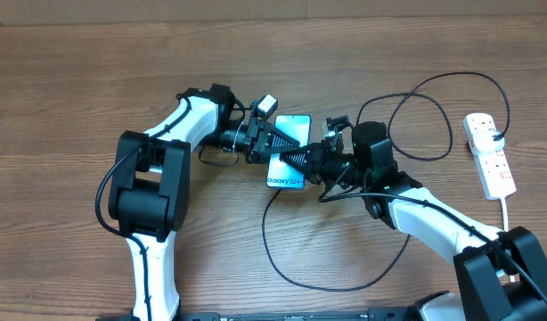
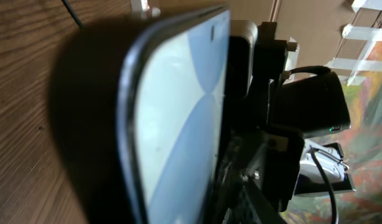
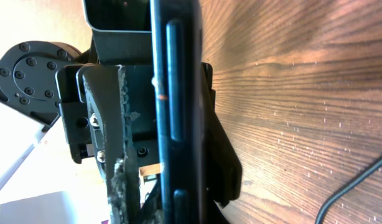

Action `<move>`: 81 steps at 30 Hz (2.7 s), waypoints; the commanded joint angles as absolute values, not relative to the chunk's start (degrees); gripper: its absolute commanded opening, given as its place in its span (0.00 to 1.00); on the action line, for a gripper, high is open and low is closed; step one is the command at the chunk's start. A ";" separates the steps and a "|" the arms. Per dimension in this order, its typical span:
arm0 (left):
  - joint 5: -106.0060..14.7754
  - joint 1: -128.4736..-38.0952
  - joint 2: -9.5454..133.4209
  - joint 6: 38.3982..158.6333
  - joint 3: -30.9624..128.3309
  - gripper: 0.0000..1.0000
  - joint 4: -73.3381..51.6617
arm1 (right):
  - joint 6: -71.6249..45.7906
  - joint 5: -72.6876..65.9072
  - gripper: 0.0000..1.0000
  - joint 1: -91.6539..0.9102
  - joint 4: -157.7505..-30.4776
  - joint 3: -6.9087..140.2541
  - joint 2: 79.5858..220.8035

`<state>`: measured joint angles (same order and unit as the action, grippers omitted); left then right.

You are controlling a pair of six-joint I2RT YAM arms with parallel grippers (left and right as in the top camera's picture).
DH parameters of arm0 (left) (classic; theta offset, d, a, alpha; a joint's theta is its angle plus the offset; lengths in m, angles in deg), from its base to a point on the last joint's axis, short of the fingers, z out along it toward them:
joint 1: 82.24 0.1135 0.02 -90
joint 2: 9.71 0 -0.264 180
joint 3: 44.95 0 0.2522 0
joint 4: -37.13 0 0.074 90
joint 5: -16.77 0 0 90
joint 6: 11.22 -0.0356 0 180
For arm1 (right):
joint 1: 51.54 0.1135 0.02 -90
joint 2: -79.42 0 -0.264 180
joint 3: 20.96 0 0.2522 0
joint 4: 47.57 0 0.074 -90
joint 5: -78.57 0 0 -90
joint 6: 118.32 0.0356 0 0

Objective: Plug charger to phone and switch on socket

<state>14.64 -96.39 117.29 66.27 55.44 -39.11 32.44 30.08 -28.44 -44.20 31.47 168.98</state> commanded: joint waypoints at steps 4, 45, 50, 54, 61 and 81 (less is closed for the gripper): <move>13.88 -98.73 116.46 64.60 56.47 0.04 -39.11 | 27.71 33.84 0.58 -27.13 -47.31 30.38 171.04; 17.35 -94.64 116.46 78.09 56.44 0.04 -48.25 | 25.86 57.67 1.00 -38.13 -36.14 30.42 171.04; 17.25 -93.90 116.46 78.57 56.44 0.04 -50.41 | 25.84 57.69 1.00 -39.70 -36.16 30.42 171.04; 17.29 -93.63 116.46 78.59 56.44 0.04 -52.51 | 25.81 57.67 1.00 -39.79 -36.18 30.42 171.04; 17.27 -93.46 116.46 77.35 56.44 0.04 -53.93 | 24.46 57.67 1.00 -39.79 -36.16 30.42 171.04; 14.91 -93.46 116.46 67.21 56.44 0.04 -53.32 | 8.66 56.27 1.00 -39.77 -48.20 30.40 171.04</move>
<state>13.09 -93.81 117.33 69.13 55.57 -52.99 10.34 57.14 -39.55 -48.16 30.49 170.82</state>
